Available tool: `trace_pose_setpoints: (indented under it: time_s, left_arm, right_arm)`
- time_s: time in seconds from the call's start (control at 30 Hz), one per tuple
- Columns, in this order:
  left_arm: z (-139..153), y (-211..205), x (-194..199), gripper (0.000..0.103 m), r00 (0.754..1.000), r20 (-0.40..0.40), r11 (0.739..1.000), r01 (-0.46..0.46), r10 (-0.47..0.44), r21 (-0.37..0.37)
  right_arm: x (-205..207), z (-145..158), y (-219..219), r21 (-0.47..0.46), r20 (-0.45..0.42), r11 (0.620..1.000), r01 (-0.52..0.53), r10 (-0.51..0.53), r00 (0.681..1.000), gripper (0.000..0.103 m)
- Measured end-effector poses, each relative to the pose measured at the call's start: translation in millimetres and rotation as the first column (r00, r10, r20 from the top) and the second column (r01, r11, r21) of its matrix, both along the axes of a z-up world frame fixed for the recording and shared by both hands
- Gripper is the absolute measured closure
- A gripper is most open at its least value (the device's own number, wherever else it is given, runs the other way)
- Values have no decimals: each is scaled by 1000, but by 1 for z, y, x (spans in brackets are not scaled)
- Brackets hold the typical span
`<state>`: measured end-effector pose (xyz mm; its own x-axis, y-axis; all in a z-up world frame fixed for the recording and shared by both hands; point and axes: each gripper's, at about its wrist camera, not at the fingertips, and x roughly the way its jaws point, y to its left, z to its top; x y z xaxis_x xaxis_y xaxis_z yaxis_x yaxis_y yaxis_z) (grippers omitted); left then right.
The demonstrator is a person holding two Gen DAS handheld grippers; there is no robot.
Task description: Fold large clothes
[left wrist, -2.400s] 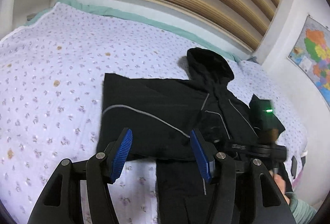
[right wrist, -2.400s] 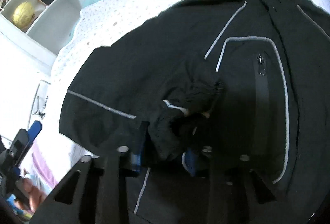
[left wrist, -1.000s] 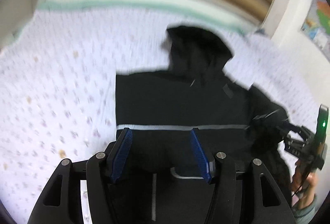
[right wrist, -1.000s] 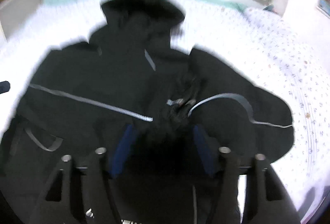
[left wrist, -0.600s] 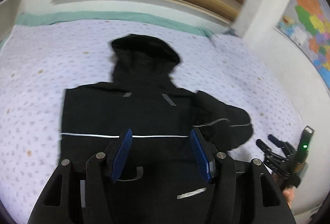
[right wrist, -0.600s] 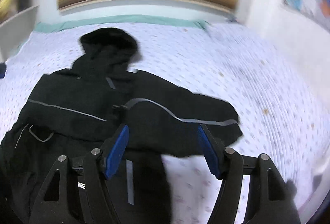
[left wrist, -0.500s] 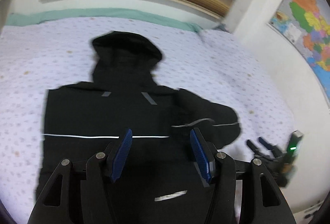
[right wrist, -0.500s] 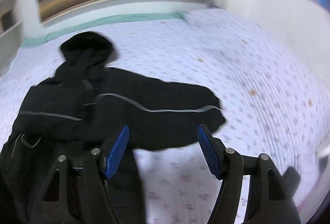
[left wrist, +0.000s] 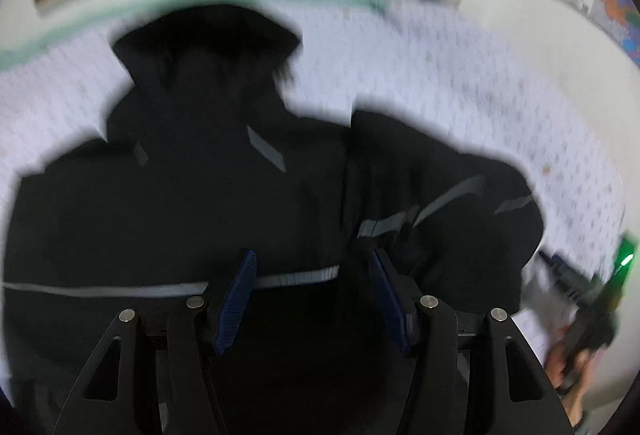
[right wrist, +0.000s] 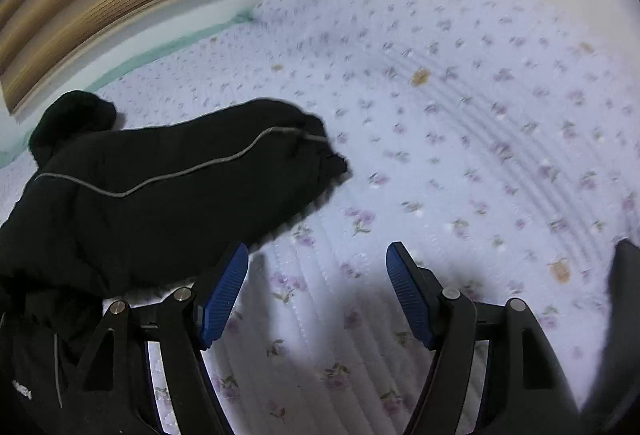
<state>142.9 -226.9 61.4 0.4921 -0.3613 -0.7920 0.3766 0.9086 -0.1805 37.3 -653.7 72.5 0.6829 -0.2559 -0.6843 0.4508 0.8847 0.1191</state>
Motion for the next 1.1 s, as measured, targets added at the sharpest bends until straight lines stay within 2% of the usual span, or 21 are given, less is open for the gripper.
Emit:
trace_pose_setpoints:
  time_s: [0.03, 0.07, 0.1, 0.13, 0.2, 0.37, 0.47, 0.5, 0.57, 0.67, 0.77, 0.8, 0.87, 0.9, 0.97, 1.1]
  left_arm:
    - [-21, -2, 4, 43, 1000, -24, 1000, 7, -6, 11]
    - [-39, -3, 5, 43, 1000, -10, 1000, 12, -12, 28]
    - [-48, -2, -1, 42, 999, 49, 1000, 17, -18, 24]
    - [-50, -3, -8, 42, 995, 102, 1000, 17, -19, 25]
    - [-49, -8, -12, 41, 991, 130, 999, 16, -23, 52]
    - [-52, -1, -9, 40, 992, 127, 1000, 22, -22, -1]
    - [-53, -5, -9, 40, 989, 144, 1000, 22, -23, 10]
    - [-52, -7, -9, 40, 989, 148, 1000, 22, -24, 13]
    - [-54, -4, -11, 39, 988, 151, 1000, 23, -24, 10]
    - [-55, -3, -13, 39, 987, 156, 1000, 25, -26, 9]
    - [-55, -4, -17, 39, 986, 167, 1000, 24, -27, 17]
    - [-55, -4, -18, 39, 985, 170, 999, 25, -28, 21]
    - [-55, -5, -18, 38, 984, 176, 999, 26, -30, 27]
    - [-55, -5, -18, 38, 984, 176, 999, 26, -31, 27]
    - [-55, -4, -18, 38, 984, 176, 999, 27, -31, 25]
    - [-55, -4, -17, 38, 984, 176, 999, 27, -31, 26]
  right_arm:
    - [-1, 0, -3, 3, 6, 1000, -2, 2, 1000, 29]
    - [-1, -2, -5, 8, 5, 1000, -3, 3, 1000, 28]
    - [-1, -5, -8, 15, -1, 1000, -2, 2, 1000, 28]
    - [1, -7, -8, 21, -7, 1000, -2, 2, 1000, 28]
    - [1, -9, -12, 45, -8, 999, -3, 3, 1000, 28]
    - [-4, -6, -14, 126, 16, 992, -8, 6, 1000, 25]
    - [4, 0, -27, 260, 11, 965, -30, 28, 1000, 24]
    - [8, 1, -33, 333, 20, 942, -37, 32, 999, 24]
    - [23, 0, -43, 420, -1, 907, -22, 25, 1000, 24]
    - [45, -8, -54, 501, -10, 865, -12, 19, 1000, 23]
    - [62, -12, -53, 507, 30, 861, -25, 11, 999, 25]
    - [65, -13, -53, 509, 46, 860, -26, 3, 999, 31]
    - [73, -16, -55, 522, 68, 853, -22, -16, 998, 57]
    - [76, -16, -56, 537, 74, 843, -34, -7, 997, 75]
    - [75, -7, -54, 515, 81, 856, -43, 1, 997, 81]
    - [52, 47, -49, 271, 86, 962, -21, -2, 996, 84]
